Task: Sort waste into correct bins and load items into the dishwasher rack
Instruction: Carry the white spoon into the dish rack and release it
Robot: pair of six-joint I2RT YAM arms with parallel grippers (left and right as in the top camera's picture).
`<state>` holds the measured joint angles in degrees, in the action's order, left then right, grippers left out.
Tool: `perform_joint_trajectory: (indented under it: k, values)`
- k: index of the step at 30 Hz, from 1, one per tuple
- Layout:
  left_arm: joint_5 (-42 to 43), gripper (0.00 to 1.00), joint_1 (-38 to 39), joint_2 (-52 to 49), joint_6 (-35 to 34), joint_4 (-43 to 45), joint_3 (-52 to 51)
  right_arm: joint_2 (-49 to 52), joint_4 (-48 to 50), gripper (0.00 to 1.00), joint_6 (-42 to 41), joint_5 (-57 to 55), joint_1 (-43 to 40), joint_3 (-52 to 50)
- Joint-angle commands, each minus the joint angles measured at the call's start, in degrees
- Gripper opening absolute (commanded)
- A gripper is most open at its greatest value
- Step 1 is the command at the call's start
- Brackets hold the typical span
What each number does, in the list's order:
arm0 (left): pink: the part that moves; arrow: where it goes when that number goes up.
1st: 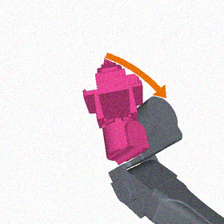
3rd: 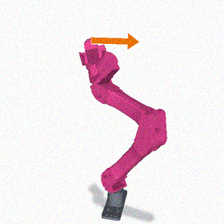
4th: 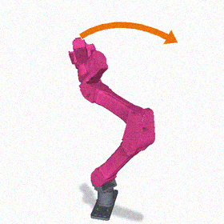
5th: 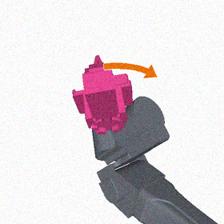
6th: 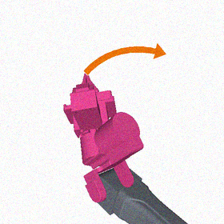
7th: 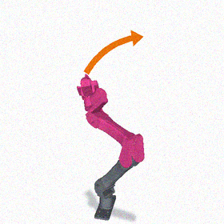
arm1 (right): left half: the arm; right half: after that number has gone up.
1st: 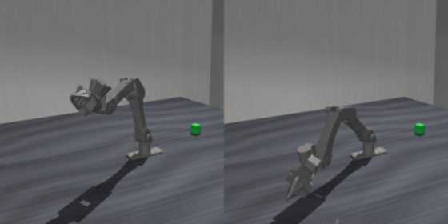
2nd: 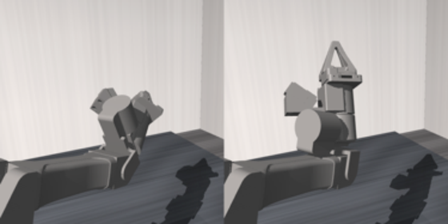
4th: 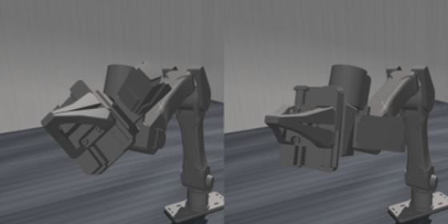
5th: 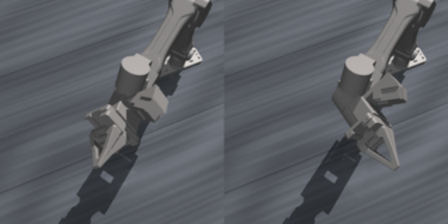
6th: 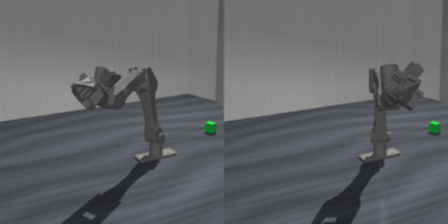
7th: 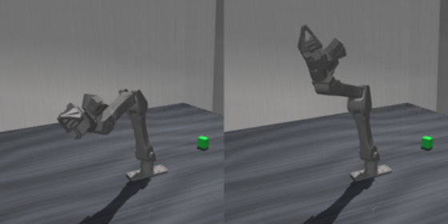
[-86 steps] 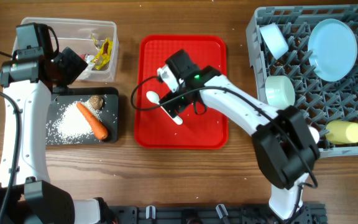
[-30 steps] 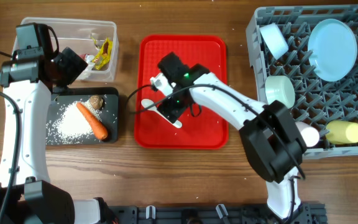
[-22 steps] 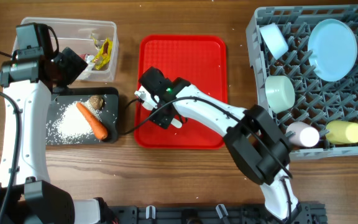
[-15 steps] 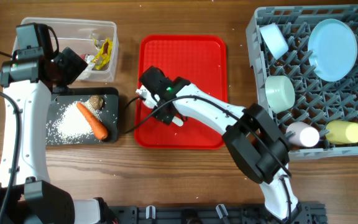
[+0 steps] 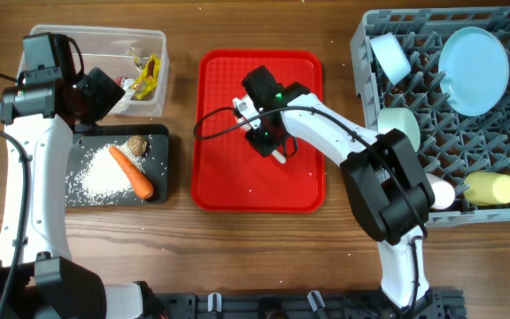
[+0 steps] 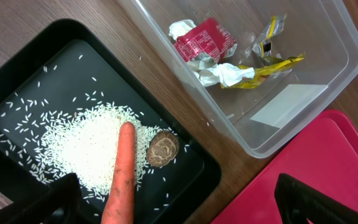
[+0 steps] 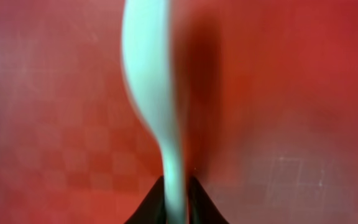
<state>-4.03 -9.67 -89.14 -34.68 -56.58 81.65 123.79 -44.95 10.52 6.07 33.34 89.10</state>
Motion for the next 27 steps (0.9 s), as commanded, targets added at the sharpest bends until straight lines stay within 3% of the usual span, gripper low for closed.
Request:
perform_joint_trajectory:
  k: [1,10,16,21,27]
  values:
    - [-0.5,1.00,-0.2,0.3,-0.7,0.2,0.1,2.5,-1.2,0.09,0.0,3.0,0.0,0.2]
    - [-0.5,1.00,-0.2,0.3,-0.7,0.2,0.1,0.7,-2.8,0.04,-2.4,3.0,0.0,0.3]
    - [-0.5,1.00,-0.2,0.3,-0.7,0.2,0.1,-15.4,-2.9,0.04,-7.9,2.6,-5.8,1.0]
    - [-0.5,1.00,-0.2,0.3,-0.7,0.2,0.1,-31.1,-3.0,0.04,-15.2,-2.0,-20.4,1.0]
    - [-0.5,1.00,-0.2,0.3,-0.7,0.2,0.1,-37.0,-7.9,0.04,-36.8,-2.8,-46.9,0.9]
